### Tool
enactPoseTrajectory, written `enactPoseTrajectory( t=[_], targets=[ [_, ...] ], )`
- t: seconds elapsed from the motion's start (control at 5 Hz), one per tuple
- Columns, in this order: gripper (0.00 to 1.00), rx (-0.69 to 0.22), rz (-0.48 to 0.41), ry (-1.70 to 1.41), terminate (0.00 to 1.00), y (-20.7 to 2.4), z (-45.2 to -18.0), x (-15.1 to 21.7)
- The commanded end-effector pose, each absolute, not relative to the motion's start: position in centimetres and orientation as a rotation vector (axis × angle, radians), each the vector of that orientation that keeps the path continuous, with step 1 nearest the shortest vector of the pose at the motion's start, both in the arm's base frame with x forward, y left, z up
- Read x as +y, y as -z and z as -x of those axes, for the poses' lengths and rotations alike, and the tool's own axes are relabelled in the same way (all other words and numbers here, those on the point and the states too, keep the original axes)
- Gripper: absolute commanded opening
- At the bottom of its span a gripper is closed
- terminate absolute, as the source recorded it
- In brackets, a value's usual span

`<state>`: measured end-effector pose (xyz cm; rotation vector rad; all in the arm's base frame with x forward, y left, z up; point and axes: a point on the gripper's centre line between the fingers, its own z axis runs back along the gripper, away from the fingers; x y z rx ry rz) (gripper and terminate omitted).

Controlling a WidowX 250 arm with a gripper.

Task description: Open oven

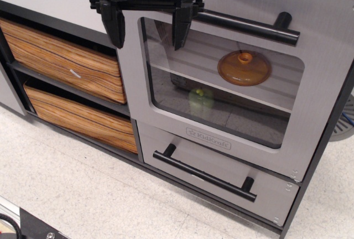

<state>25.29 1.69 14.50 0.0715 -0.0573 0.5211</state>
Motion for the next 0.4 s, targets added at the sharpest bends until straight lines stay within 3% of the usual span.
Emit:
enactPoseTrajectory(
  t=[0.0,0.2],
  targets=[
    [1.0,-0.057,-0.071,-0.521,0.0,-14.5,-25.3,1.7],
    [1.0,-0.131,0.015,-0.764,0.0,-15.4,-26.9,1.9]
  ],
)
